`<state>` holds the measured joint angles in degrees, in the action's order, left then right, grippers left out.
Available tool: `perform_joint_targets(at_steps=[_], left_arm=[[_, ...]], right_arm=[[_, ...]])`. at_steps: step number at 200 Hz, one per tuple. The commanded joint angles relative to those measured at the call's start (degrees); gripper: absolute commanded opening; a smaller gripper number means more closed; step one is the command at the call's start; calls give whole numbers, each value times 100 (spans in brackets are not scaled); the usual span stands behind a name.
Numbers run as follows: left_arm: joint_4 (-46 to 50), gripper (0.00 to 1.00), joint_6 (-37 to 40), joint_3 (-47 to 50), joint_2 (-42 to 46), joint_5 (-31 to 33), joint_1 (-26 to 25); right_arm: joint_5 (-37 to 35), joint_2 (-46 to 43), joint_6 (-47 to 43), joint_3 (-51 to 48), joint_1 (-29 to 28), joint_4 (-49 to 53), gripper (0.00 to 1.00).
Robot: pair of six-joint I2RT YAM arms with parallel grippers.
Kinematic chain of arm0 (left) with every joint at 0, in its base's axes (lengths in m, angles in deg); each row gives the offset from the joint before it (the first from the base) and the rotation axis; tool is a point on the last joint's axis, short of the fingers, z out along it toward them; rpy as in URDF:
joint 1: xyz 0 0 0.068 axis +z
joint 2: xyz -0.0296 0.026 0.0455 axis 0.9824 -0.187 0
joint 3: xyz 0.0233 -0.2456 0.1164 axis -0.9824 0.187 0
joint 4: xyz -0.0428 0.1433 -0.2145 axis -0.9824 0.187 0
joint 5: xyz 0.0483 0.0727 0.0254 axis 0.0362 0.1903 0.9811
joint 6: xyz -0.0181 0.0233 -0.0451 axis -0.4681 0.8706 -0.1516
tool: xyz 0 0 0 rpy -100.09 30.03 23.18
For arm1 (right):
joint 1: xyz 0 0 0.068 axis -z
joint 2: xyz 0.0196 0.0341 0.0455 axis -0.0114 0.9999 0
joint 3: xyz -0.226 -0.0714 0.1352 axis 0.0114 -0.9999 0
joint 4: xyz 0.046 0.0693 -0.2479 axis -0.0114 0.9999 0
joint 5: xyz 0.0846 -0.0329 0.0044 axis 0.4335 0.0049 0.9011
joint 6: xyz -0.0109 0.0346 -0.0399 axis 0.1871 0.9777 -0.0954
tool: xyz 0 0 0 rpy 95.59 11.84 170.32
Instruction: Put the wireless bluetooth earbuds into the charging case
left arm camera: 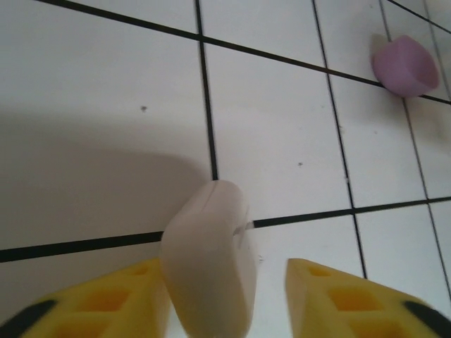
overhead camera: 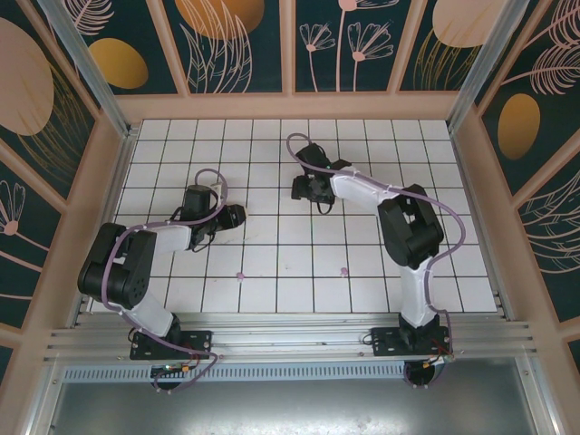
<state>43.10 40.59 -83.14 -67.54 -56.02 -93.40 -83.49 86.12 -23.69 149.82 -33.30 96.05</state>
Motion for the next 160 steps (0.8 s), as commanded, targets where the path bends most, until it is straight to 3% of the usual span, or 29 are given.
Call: perform_joint_targets(at_steps=[1, 53, 84, 124, 160], left_arm=[[315, 56, 318, -102, 312, 592, 43], [656, 66, 741, -139, 889, 1154, 40], [631, 69, 796, -89, 1039, 1087, -9], [979, 72, 1180, -505, 694, 1914, -1034], [864, 74, 1249, -706, 331, 2144, -1473]], right_arm=[[-470, 315, -51, 392, 80, 401, 77], [-425, 891, -105, 1186, 134, 576, 80], [-422, 1313, -115, 1747, 190, 755, 80], [-441, 1771, -157, 2340, 228, 976, 80], [-446, 1970, -231, 2605, 229, 1095, 79]])
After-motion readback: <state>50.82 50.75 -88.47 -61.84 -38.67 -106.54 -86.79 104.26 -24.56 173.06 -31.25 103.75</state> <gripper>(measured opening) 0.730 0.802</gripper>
